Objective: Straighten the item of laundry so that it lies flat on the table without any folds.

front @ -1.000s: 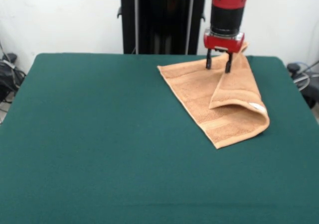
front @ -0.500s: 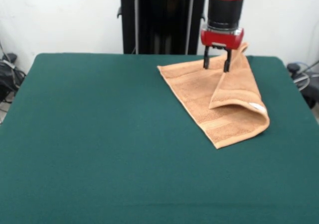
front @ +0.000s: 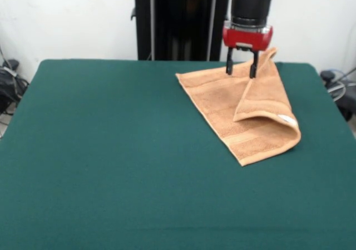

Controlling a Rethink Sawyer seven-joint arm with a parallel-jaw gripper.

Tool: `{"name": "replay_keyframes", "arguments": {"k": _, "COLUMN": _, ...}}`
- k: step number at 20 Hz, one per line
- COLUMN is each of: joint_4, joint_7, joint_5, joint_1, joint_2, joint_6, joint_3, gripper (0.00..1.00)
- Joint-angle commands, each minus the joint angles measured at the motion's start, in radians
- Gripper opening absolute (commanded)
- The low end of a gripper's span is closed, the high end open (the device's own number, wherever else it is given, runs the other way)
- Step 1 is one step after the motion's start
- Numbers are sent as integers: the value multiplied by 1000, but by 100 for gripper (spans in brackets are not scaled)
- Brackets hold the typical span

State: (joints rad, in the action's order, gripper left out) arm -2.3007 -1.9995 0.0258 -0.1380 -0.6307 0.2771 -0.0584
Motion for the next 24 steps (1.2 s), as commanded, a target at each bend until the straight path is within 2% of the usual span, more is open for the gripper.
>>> {"name": "replay_keyframes", "arguments": {"k": 1, "joint_4": 72, "joint_7": -168, "joint_5": -37, "joint_1": -10, "joint_2": 166, "joint_6": 41, "joint_3": -82, "gripper": 100}}
{"name": "replay_keyframes", "arguments": {"k": 4, "joint_4": 107, "joint_7": -172, "joint_5": -51, "joint_1": -11, "joint_2": 233, "joint_6": 83, "joint_3": -87, "gripper": 100}}
{"name": "replay_keyframes", "arguments": {"k": 8, "joint_4": 130, "joint_7": -177, "joint_5": -59, "joint_1": -14, "joint_2": 264, "joint_6": 97, "joint_3": -89, "gripper": 100}}
{"name": "replay_keyframes", "arguments": {"k": 18, "joint_4": 82, "joint_7": -178, "joint_5": -42, "joint_1": -13, "joint_2": 174, "joint_6": 40, "joint_3": -92, "gripper": 100}}
{"name": "replay_keyframes", "arguments": {"k": 24, "joint_4": 88, "joint_7": -153, "joint_5": -105, "joint_1": -116, "joint_2": 189, "joint_6": 6, "joint_3": -146, "gripper": 100}}
